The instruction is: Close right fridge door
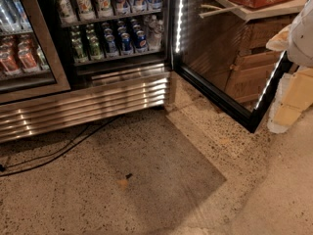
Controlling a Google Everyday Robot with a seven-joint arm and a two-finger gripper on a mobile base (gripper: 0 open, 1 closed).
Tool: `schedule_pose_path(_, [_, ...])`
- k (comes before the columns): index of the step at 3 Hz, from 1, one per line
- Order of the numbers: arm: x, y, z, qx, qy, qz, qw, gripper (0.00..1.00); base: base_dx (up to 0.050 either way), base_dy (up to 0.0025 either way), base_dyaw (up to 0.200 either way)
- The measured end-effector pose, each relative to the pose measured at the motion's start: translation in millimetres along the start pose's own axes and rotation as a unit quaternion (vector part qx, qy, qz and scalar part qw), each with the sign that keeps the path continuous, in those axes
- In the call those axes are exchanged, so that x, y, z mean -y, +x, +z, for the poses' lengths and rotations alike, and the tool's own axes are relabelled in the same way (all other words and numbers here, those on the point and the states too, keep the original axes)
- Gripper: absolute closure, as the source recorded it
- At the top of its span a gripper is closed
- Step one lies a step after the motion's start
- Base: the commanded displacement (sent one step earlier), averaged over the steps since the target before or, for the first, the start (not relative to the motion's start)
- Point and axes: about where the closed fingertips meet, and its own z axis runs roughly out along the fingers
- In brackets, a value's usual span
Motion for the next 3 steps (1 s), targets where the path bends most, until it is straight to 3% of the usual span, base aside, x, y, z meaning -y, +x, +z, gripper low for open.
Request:
schedule_pose_path(1, [0.0, 0.0, 0.0, 0.0, 0.0, 0.0, 1.0, 0.0, 0.049, 0.0, 0.0])
schedule_pose_path(2, [0.0, 0.0, 0.0, 0.0, 0.0, 0.0, 1.0, 0.0, 0.0, 0.0, -0.13])
schedule_pose_path(3, [0.0, 0.0, 0.0, 0.0, 0.0, 0.0, 1.0, 0.0, 0.029, -0.00241, -0.162])
